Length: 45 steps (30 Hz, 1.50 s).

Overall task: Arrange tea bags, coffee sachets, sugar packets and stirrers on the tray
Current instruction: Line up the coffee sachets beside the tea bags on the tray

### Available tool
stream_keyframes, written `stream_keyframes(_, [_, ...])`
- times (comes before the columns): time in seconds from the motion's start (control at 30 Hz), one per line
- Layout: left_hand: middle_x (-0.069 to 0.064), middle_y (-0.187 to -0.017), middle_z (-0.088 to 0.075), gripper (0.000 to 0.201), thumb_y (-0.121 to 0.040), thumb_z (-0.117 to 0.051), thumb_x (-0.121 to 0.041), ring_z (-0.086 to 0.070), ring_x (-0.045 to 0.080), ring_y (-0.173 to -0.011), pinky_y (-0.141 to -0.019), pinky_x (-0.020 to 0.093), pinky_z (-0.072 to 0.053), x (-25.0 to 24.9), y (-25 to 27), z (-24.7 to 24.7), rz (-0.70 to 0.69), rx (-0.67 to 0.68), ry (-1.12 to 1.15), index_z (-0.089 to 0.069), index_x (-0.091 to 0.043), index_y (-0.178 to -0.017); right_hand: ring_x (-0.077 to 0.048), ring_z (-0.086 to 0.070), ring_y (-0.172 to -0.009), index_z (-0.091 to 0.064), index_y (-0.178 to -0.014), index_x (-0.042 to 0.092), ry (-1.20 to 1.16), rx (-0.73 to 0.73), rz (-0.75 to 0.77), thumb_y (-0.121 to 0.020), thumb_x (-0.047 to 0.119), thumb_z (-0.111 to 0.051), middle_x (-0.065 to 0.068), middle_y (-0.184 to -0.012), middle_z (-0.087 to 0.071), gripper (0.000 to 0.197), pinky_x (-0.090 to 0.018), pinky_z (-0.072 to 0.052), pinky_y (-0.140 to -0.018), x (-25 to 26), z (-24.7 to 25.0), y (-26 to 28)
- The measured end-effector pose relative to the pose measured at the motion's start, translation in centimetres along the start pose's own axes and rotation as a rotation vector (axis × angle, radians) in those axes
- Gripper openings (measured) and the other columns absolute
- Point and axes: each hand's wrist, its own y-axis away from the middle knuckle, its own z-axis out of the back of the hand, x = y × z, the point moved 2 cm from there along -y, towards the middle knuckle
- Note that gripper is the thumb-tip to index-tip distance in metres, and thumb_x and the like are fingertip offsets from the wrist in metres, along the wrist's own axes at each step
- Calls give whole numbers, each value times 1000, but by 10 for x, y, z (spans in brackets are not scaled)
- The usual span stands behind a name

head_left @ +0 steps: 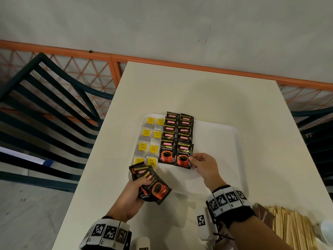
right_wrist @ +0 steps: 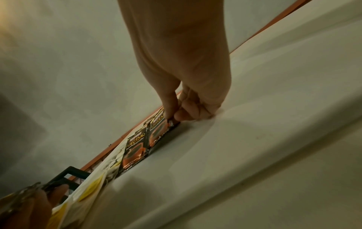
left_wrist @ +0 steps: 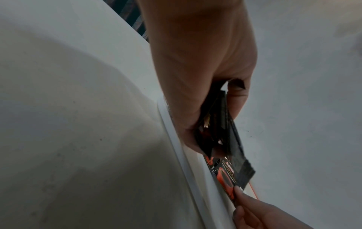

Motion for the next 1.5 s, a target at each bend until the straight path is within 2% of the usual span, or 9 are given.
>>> stream_keyframes(0.27, [13, -83, -70, 23, -85, -46, 4, -66, 27, -79, -63, 33, -53, 0, 3, 1, 7, -6, -2, -58, -8, -100, -20, -62, -75, -62, -86, 13, 137, -95, 54, -80, 15, -69, -2, -74, -65, 9, -35, -51, -79, -2, -6, -10])
stream_keyframes(0.4, [15, -89, -70, 36, -69, -61, -3, -67, 28, -82, -62, 33, -55, 0, 1, 0, 3, 12, 4, -58, -8, -104, -21, -61, -78, -58, -82, 17, 193, -142, 104, -78, 21, -71, -8, -85, -68, 14, -34, -51, -76, -4, -6, -9])
stream_keyframes(0.5, [16, -93, -69, 26, -82, -54, 4, -65, 30, -87, -66, 35, -54, 0, 0, -1, -6, -11, -3, -57, -7, -106, -17, -58, -78, -59, -86, 15, 223, -133, 161, -83, 23, -67, -2, -83, -64, 12, -20, -42, -64, 0, -7, 1])
stream_keyframes(0.6, [14, -91, -71, 26, -84, -52, 5, -66, 30, -87, -70, 36, -51, -2, 1, -3, -16, -12, -40, -59, -9, -105, -11, -56, -74, -59, -89, 17, 303, 76, 212, -88, 28, -59, 6, -80, -60, 11, -15, -40, -62, 11, -14, 19])
stream_keyframes(0.73, [16, -97, -71, 30, -82, -58, -2, -67, 30, -88, -68, 36, -52, -6, 6, -7, -35, 26, -82, -59, -13, -110, 2, -55, -62, -64, -96, 20, 430, 607, 187, -91, 37, -51, 8, -83, -64, 21, -11, -40, -56, 20, -24, 49])
stream_keyframes(0.83, [19, -106, -69, 44, -73, -64, -14, -67, 33, -95, -66, 36, -55, -6, 8, -8, -45, 52, -91, -58, -12, -117, 5, -49, -51, -67, -94, 20, 404, 716, 172, -88, 27, -60, 9, -78, -62, 12, -11, -39, -54, 18, -25, 57])
stream_keyframes(1.03, [16, -116, -67, 44, -79, -63, -18, -62, 32, -109, -87, 40, -50, -4, 10, -2, -19, 131, 68, -57, -12, -121, -3, -62, -65, -70, -87, 14, 196, 654, 55, -85, 10, -63, 2, -81, -68, 9, -16, -50, -61, 9, -25, 54])
stream_keyframes(1.2, [12, -92, -73, 31, -82, -49, -1, -71, 23, -79, -62, 30, -57, -7, 10, 8, -90, 84, 70, -60, -9, -109, -18, -67, -89, -65, -103, -4, -53, 593, -95, -86, 1, -59, -10, -99, -69, 18, -22, -56, -71, 4, -25, 49])
stream_keyframes(1.5, [8, -85, -74, 25, -89, -46, -1, -71, 21, -75, -61, 35, -55, -7, 6, 21, -108, -25, 41, -58, -14, -106, -15, -55, -60, -59, -80, 9, 75, 165, -35, -79, 5, -70, -7, -75, -62, 12, -22, -47, -56, 1, -36, 27])
